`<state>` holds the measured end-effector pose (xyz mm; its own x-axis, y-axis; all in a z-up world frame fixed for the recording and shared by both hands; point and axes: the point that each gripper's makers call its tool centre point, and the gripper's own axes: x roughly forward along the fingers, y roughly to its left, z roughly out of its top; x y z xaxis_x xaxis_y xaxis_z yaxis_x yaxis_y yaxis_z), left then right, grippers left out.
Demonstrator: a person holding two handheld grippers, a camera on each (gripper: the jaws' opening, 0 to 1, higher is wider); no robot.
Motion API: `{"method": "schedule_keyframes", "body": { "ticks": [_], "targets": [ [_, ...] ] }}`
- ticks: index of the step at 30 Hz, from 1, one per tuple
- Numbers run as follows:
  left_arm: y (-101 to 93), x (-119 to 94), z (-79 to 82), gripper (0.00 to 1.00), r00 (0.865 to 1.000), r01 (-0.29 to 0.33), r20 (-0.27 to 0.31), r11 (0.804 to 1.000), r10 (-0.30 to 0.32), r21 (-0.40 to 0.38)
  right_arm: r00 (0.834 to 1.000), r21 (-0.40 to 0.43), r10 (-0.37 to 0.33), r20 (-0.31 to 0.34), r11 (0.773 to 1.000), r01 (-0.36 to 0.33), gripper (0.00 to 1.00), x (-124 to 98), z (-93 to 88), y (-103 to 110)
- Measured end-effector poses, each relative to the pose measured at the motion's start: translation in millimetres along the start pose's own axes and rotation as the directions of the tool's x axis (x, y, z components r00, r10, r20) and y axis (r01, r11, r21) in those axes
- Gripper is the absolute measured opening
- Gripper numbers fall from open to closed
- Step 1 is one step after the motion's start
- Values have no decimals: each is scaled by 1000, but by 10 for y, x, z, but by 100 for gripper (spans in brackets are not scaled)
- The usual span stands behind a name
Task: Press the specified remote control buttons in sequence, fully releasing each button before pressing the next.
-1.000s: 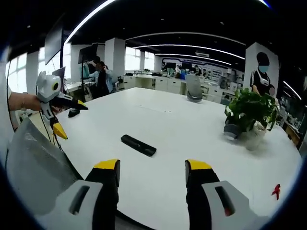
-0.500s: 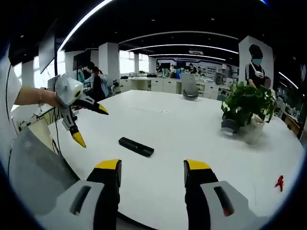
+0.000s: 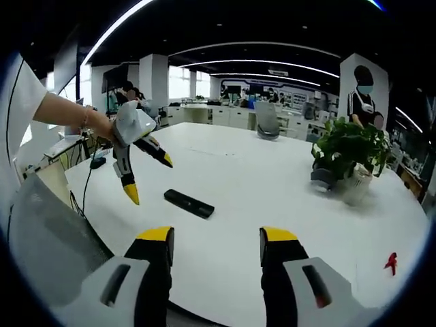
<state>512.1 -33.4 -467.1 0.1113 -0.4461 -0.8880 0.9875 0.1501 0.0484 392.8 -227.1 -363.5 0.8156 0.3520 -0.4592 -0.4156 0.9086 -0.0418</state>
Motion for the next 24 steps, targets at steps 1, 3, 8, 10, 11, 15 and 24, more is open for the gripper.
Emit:
{"method": "schedule_keyframes", "body": {
  "ticks": [1, 3, 8, 10, 11, 15, 24],
  "targets": [
    [3, 13, 0, 100, 1000, 4, -6, 1000, -4, 1, 1000, -2, -1, -1, 1000, 1, 52, -1, 3, 4],
    [9, 89, -1, 100, 999, 31, -37, 999, -30, 9, 1000, -4, -3, -3, 1000, 3, 51, -3, 7, 11],
    [84, 276, 14, 100, 991, 69, -121, 996, -63, 48, 999, -19, -1, -34, 1000, 0, 50, 4, -26, 36],
    [102, 337, 25, 100, 987, 85, -137, 996, -79, 40, 999, -31, 4, -37, 1000, -5, 49, 7, -21, 57],
    [110, 365, 24, 100, 986, 91, -144, 995, -85, 36, 999, -34, 5, -39, 999, -7, 49, 9, -21, 62],
    [137, 450, -23, 100, 982, 88, -174, 993, -73, 77, 999, -39, -1, -47, 999, -1, 49, 10, -37, 47],
    [152, 504, -145, 71, 973, 106, -214, 991, -87, 80, 998, -40, -8, -63, 999, 5, 47, 17, -70, 28]
  ]
}}
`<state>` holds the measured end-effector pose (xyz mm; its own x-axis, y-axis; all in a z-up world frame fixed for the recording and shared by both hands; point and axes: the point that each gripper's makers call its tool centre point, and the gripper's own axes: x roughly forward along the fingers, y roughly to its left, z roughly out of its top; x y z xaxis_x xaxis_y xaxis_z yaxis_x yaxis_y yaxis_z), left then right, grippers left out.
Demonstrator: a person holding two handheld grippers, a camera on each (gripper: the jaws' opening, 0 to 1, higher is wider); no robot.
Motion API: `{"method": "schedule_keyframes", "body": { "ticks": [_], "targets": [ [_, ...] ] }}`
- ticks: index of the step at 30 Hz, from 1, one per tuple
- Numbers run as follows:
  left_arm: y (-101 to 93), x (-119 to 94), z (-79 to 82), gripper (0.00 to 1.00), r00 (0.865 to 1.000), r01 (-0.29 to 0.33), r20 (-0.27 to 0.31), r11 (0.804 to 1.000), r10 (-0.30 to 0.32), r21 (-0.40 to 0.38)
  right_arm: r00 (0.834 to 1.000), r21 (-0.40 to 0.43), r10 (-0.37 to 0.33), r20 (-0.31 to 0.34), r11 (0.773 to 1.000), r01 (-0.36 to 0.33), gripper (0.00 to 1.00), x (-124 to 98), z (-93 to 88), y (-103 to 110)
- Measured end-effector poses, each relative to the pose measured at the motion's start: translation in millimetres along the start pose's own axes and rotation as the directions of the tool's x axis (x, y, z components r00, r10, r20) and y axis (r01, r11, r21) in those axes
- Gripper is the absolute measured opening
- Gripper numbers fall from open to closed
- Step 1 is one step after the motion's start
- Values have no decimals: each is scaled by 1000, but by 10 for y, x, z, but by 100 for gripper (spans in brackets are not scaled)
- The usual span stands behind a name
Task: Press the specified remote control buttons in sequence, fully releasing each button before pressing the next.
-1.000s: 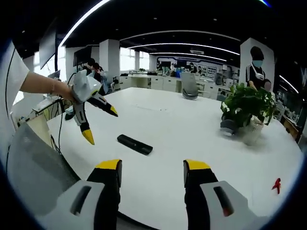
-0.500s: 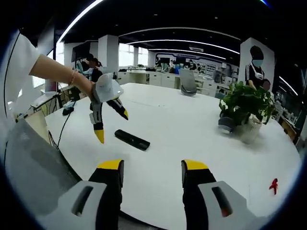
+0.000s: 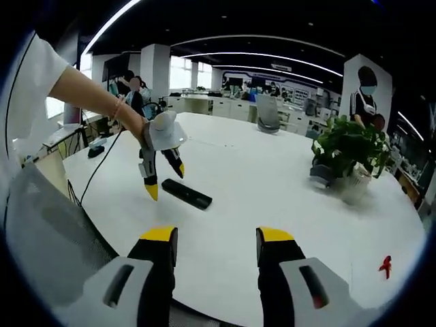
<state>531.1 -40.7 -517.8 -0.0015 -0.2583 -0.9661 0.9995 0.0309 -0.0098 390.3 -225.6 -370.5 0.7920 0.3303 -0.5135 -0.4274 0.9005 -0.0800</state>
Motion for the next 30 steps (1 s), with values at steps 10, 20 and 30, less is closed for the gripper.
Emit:
{"method": "schedule_keyframes", "body": {
  "ticks": [10, 20, 30],
  "targets": [
    [100, -1, -14, 36, 999, -42, -2, 999, 42, 32, 1000, -6, -5, -16, 1000, 5, 46, 6, -27, -13],
    [105, 25, 60, 35, 999, -34, 35, 999, 34, -1, 1000, -13, -5, -23, 1000, 4, 45, 9, -36, -8],
    [115, 56, 90, 24, 999, -43, 32, 998, 41, 43, 1000, -11, -9, -20, 1000, 9, 44, 6, -35, -20]
  ]
}}
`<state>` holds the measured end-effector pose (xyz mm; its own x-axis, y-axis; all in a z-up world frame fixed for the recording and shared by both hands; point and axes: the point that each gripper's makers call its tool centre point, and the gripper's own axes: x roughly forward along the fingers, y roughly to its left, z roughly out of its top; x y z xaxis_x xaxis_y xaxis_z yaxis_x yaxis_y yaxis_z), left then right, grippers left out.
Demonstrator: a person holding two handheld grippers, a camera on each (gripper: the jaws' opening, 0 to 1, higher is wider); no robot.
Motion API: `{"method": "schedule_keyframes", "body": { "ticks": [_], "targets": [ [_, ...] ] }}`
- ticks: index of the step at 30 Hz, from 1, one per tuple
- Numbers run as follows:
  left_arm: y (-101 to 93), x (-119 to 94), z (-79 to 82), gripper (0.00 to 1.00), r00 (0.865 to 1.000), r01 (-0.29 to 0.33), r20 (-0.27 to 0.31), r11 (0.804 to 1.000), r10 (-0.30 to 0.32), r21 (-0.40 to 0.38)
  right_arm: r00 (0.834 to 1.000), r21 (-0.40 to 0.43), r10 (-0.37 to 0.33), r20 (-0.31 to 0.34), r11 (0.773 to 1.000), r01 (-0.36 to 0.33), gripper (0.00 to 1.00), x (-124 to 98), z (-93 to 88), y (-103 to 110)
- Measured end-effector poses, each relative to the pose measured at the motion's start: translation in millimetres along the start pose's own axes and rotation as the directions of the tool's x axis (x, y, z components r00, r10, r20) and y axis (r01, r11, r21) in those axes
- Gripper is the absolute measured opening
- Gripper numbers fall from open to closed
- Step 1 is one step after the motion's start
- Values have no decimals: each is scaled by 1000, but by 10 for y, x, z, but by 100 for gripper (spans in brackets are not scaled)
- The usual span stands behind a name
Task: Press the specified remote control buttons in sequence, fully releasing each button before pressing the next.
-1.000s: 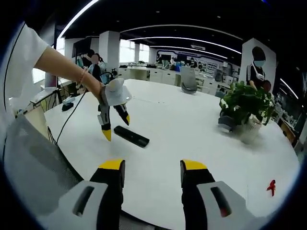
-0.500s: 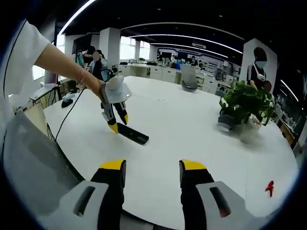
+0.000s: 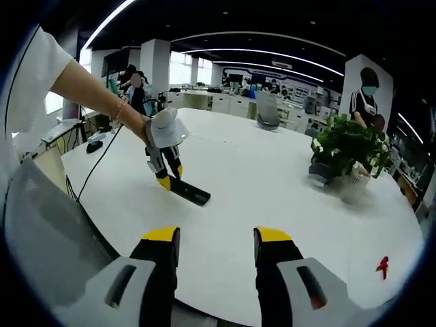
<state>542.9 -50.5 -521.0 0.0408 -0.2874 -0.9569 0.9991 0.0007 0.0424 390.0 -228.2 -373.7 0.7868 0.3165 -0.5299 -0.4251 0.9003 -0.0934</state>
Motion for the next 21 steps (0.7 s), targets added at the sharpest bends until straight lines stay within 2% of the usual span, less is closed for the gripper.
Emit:
{"method": "schedule_keyframes", "body": {
  "ticks": [6, 8, 15, 21],
  "targets": [
    [-13, -9, -4, 24, 1000, 1, 1, 1000, -1, 3, 1000, -2, 0, 0, 1000, 0, 44, 2, -2, -6],
    [-35, -8, -13, 24, 1000, 1, -2, 1000, 0, 27, 1000, -2, -1, -1, 1000, 1, 44, 3, -6, -8],
    [-214, -30, -32, 24, 1000, 12, 0, 999, -12, 52, 1000, 2, 16, 19, 1000, -16, 45, 3, 30, 22],
    [-364, -46, -58, 24, 1000, 17, 18, 999, -18, 37, 1000, -12, 19, 13, 1000, -19, 45, 4, 26, 35]
  ]
}}
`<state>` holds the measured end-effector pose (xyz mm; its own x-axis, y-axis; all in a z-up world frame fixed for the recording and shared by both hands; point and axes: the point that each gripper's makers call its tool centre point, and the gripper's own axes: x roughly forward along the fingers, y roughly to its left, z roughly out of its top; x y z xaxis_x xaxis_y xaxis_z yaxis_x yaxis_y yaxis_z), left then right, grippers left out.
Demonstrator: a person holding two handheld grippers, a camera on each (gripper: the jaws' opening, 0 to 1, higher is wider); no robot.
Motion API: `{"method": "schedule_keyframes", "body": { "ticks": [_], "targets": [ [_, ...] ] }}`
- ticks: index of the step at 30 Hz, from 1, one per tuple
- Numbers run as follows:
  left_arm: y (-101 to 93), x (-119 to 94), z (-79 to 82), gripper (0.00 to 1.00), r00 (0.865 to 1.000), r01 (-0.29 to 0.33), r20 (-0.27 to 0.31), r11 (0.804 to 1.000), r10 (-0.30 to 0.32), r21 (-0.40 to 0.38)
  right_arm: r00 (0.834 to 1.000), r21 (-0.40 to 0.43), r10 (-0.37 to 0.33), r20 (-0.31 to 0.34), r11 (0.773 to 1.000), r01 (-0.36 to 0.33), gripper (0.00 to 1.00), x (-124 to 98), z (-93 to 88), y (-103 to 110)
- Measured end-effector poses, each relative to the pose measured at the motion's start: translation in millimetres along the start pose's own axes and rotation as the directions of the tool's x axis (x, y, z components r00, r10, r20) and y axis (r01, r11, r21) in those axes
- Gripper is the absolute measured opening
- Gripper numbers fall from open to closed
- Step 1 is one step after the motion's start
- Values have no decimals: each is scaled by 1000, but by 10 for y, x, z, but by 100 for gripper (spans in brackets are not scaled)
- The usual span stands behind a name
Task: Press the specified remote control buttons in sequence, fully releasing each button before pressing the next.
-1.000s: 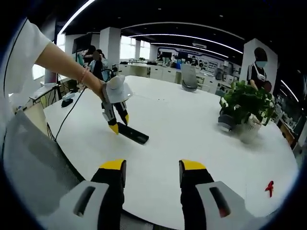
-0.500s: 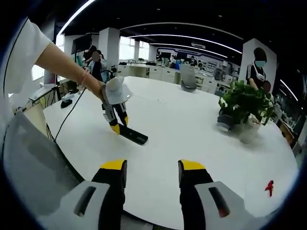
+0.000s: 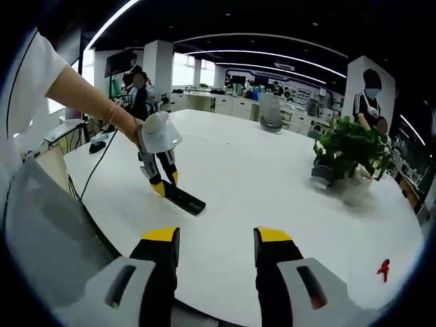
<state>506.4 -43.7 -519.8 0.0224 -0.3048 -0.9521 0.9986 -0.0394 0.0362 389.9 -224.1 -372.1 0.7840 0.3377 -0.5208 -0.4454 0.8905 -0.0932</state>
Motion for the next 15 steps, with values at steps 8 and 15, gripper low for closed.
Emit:
{"method": "schedule_keyframes", "body": {
  "ticks": [8, 15],
  "targets": [
    [-278, -26, -67, 24, 1000, 6, 17, 1000, -6, -11, 1000, -1, 0, 11, 1000, 0, 44, -9, 19, 1],
    [-463, -53, -107, 24, 999, -5, 41, 999, 7, -38, 1000, -7, 6, 8, 1000, -6, 44, -5, 15, 14]
  ]
}}
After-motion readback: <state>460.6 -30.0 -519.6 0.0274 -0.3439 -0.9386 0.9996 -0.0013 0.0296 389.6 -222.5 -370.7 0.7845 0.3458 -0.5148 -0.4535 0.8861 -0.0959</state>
